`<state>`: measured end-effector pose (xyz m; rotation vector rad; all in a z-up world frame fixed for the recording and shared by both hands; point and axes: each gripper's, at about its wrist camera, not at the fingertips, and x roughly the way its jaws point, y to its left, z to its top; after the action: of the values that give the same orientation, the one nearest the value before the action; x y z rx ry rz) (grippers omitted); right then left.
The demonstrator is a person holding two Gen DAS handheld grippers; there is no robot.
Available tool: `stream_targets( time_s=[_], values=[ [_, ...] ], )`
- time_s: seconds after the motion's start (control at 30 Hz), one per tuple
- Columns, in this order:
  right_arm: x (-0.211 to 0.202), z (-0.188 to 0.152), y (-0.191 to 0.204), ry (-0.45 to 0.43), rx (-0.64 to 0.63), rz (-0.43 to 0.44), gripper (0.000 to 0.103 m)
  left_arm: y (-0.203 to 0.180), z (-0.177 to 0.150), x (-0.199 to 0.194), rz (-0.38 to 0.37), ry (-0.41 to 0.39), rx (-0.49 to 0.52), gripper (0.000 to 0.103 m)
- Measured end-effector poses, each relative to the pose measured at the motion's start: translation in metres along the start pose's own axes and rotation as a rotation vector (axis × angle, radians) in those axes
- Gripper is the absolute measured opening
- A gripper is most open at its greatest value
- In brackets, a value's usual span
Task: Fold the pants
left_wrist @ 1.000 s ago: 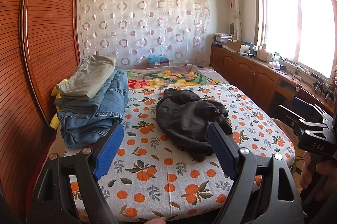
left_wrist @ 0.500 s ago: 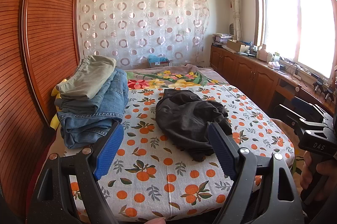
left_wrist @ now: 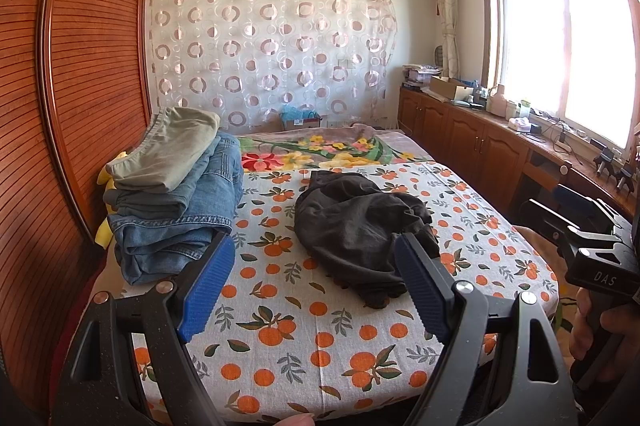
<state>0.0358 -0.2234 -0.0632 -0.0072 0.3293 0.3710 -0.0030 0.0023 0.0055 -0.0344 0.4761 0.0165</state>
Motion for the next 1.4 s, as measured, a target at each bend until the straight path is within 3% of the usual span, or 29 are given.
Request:
stream_targets(
  time_s=[0.8, 1.27, 1.4],
  values=[
    [0.005, -0.004, -0.002, 0.007, 0.001, 0.007, 0.103, -0.003, 0.001, 0.003, -0.005, 0.020, 0.007, 0.083],
    [0.025, -0.010, -0.009, 0.072, -0.006, 0.012, 0.103, 0.012, -0.036, 0.067, -0.022, 0.161, 0.027, 0.083],
    [0.033, -0.011, -0.011, 0.095, -0.007, 0.019, 0.103, 0.017, -0.046, 0.092, -0.009, 0.239, 0.034, 0.083]
  ],
)
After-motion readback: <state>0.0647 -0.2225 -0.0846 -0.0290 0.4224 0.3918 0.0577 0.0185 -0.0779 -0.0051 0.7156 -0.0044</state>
